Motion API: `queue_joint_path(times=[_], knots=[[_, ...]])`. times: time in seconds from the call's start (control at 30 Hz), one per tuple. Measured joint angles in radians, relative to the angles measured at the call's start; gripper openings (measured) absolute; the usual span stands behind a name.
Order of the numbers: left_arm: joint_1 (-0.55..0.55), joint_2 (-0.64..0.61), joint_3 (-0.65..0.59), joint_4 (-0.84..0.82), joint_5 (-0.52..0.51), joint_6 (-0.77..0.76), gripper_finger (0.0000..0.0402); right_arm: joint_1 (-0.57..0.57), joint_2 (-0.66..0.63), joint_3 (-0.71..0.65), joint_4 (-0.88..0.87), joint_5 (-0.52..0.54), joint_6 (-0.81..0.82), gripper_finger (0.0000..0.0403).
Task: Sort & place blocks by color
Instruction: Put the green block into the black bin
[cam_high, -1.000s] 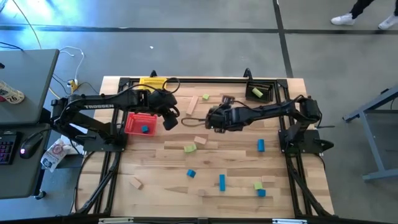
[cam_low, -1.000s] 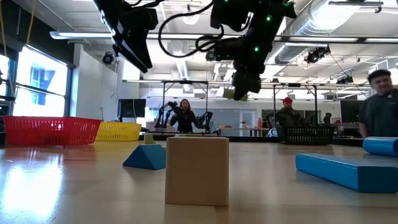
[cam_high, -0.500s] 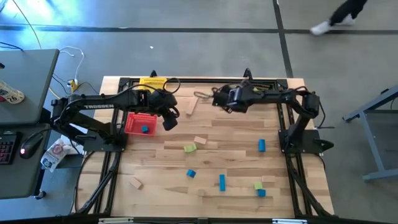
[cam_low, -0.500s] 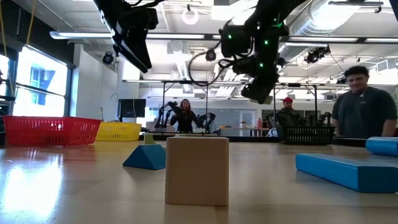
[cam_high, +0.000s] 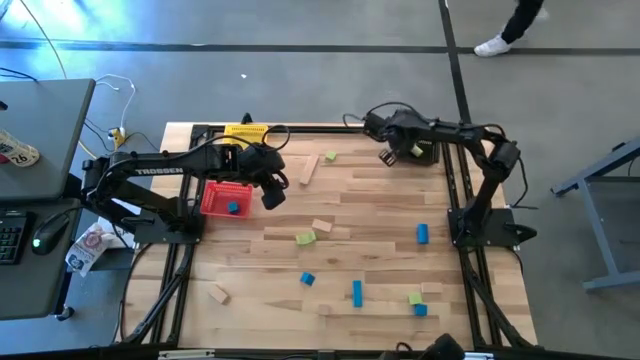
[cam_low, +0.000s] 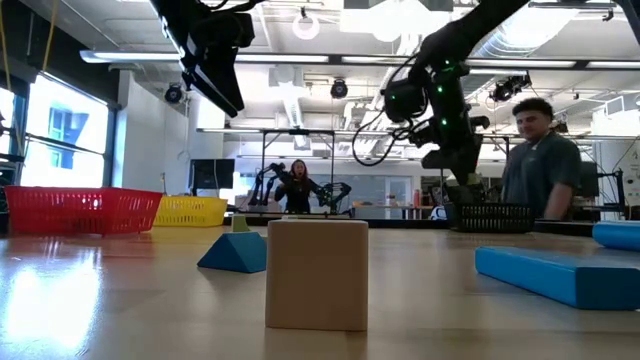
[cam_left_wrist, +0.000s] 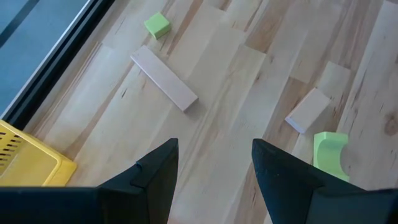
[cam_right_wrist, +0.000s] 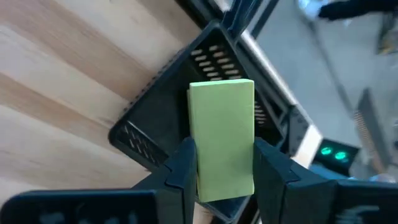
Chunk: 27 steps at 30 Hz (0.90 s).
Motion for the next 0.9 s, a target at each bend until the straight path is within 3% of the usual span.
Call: queue_joint_path(times=[0.5, 0.9], knots=[[0.0, 0.0, 0.0, 0.018, -0.002, 0.0, 0.0188, -0.195, 0.008, 0.001, 0.037, -0.306, -0.088, 0.0091], [0.0, 0.0, 0.0, 0.021, -0.002, -0.001, 0.0188, -0.288, 0.023, 0.001, 0.042, -0.478, -0.139, 0.0093]])
